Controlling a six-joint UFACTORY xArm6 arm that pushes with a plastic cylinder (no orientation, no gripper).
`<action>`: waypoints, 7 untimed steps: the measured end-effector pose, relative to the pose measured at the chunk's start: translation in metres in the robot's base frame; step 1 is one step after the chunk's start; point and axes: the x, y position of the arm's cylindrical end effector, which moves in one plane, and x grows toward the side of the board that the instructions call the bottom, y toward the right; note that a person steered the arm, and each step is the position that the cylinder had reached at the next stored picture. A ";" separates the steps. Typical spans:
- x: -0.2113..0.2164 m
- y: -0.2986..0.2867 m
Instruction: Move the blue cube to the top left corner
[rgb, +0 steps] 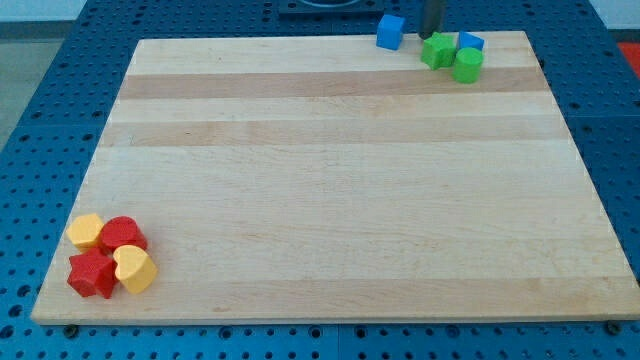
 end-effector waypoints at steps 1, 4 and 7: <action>0.001 -0.018; 0.016 -0.088; 0.026 -0.086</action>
